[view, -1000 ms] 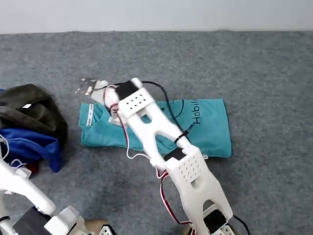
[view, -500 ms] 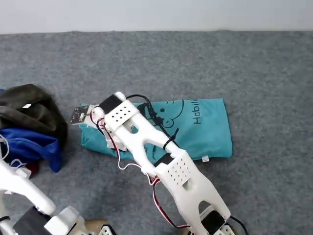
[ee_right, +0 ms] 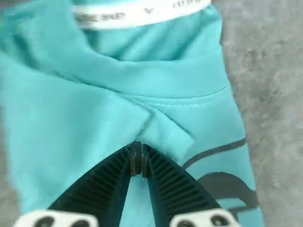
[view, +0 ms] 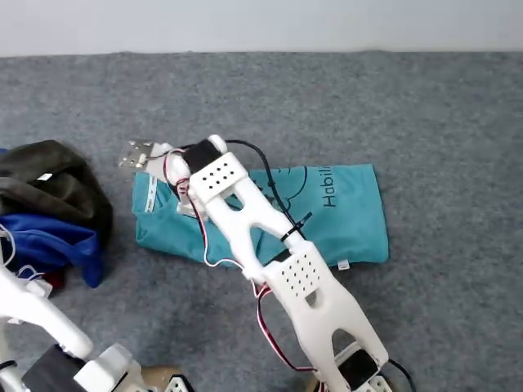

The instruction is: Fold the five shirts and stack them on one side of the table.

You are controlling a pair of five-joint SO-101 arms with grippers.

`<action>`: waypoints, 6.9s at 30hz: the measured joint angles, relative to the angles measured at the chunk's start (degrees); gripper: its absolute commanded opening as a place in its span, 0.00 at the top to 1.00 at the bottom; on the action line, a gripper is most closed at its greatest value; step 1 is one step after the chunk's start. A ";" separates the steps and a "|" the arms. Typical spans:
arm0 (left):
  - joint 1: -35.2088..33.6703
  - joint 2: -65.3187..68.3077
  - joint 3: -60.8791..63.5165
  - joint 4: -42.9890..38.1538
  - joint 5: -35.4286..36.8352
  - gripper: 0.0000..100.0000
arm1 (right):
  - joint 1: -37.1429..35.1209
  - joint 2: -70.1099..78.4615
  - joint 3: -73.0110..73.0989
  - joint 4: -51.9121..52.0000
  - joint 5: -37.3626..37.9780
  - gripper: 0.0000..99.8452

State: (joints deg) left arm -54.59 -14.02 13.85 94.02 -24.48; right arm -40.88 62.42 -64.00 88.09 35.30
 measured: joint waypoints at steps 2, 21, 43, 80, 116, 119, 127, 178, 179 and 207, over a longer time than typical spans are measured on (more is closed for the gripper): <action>0.00 0.00 0.00 0.00 0.00 0.99 | 1.32 1.49 -0.09 -0.70 -0.09 0.99; 0.00 0.00 0.00 0.09 0.00 0.99 | 8.88 -2.73 -12.84 12.40 -10.37 0.99; 0.00 0.00 -14.68 5.01 0.00 0.99 | 38.15 -39.47 38.07 11.69 -22.15 0.99; 0.00 0.00 -14.77 5.10 0.00 0.99 | 40.53 -34.29 62.86 -15.12 -31.38 0.98; 6.24 0.00 -14.77 5.10 0.00 0.99 | 53.19 -45.01 47.12 10.02 0.97 0.99; 6.24 0.00 -14.77 5.10 0.00 0.99 | 47.21 -49.14 47.03 11.96 -1.41 0.99; 6.24 0.00 -14.77 5.10 0.00 0.99 | 30.77 -51.69 47.03 12.04 -8.09 0.99; 6.24 0.00 -14.77 5.10 0.00 0.99 | 2.20 -23.03 14.07 6.42 -10.64 0.77; 6.24 0.00 -14.77 5.10 0.00 0.99 | 2.20 -22.42 13.01 7.38 -10.64 0.78; 6.24 0.00 -14.77 5.10 0.00 0.99 | -2.81 -14.68 16.00 12.31 -10.64 0.99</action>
State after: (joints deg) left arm -48.35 -14.02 -0.92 99.12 -24.48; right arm -43.69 47.74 -48.00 100.40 24.66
